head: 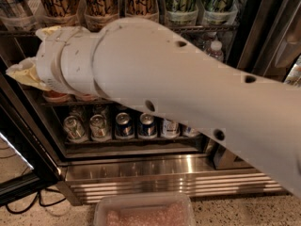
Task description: Pick redbull can from top shelf of fridge
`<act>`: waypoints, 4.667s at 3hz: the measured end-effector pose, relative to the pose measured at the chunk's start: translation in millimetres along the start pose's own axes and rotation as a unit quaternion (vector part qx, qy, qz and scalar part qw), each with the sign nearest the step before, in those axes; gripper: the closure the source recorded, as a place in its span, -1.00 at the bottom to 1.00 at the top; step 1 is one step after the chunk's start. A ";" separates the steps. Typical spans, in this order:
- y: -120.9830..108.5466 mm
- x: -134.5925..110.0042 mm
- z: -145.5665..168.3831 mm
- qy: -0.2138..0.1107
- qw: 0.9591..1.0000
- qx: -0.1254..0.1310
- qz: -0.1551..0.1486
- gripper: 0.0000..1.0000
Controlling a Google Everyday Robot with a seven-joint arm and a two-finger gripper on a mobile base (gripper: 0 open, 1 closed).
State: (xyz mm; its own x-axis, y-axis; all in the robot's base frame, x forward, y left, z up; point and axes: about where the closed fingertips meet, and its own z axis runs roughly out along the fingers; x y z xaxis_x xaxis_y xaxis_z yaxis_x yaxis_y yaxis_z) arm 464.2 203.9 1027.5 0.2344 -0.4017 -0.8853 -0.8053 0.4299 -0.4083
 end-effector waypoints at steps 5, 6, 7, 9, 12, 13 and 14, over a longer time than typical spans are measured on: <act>9.0 -9.6 30.7 -0.035 0.998 0.038 0.039 -0.32; 9.6 -10.5 31.5 -0.036 0.998 0.038 0.039 -0.42; 8.5 -13.0 37.0 -0.045 0.997 0.043 0.049 -0.16; 0.5 -17.5 45.1 -0.055 0.996 0.047 0.051 -0.28; -41.7 -24.7 74.8 -0.084 0.992 0.074 0.055 -0.26; -46.6 -21.2 84.6 -0.077 0.992 0.085 0.053 -0.28; -50.5 -20.8 89.7 -0.072 0.992 0.096 0.050 -0.28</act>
Offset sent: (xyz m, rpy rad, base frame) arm -0.0062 -0.0047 0.0005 0.0115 0.0053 -0.0228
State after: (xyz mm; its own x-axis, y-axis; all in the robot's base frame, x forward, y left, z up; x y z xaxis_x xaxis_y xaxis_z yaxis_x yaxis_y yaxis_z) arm 548.9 263.1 1046.5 0.2451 -0.2359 -0.9404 -0.7136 0.6127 -0.3397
